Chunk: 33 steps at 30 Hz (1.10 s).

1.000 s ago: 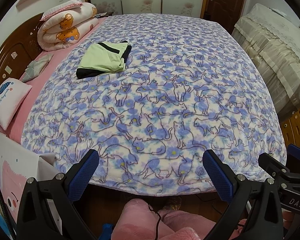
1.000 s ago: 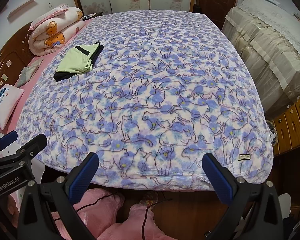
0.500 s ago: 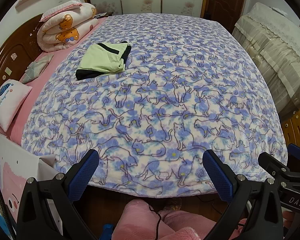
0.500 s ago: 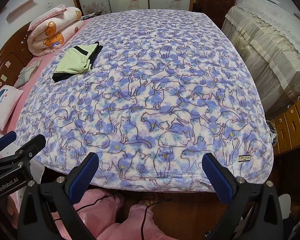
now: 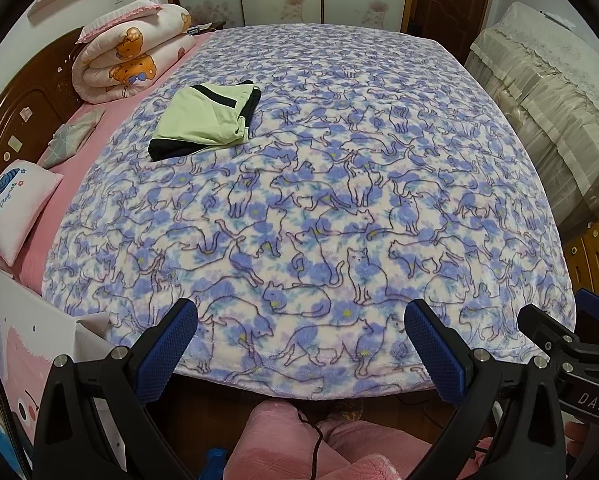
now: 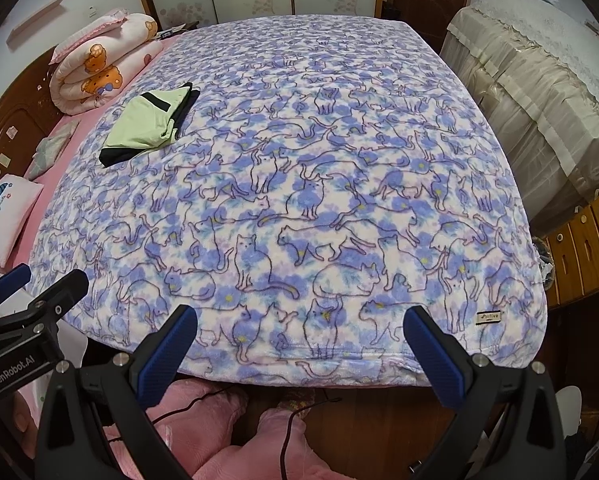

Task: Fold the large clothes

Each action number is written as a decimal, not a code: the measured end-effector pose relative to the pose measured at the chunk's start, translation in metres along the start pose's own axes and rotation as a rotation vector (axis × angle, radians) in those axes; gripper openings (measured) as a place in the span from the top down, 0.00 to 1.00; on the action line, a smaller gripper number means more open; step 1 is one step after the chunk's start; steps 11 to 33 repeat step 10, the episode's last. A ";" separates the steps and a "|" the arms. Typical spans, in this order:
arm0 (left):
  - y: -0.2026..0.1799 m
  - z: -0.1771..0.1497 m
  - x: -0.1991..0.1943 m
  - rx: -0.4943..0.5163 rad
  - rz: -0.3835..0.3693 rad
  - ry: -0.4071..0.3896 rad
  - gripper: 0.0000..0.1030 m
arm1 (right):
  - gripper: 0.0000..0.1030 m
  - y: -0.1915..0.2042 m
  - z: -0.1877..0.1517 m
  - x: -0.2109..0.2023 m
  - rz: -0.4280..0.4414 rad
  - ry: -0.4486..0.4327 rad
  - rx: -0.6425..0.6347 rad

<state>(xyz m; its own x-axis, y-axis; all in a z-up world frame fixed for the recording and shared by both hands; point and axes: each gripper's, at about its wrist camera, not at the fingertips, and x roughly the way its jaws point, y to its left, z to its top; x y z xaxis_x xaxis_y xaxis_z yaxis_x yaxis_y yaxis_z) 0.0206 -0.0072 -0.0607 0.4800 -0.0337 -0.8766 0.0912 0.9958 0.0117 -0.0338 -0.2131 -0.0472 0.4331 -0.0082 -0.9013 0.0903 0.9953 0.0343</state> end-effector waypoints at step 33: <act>0.000 0.002 0.001 0.001 0.000 0.001 0.01 | 0.00 -0.001 0.002 0.002 0.001 0.002 -0.003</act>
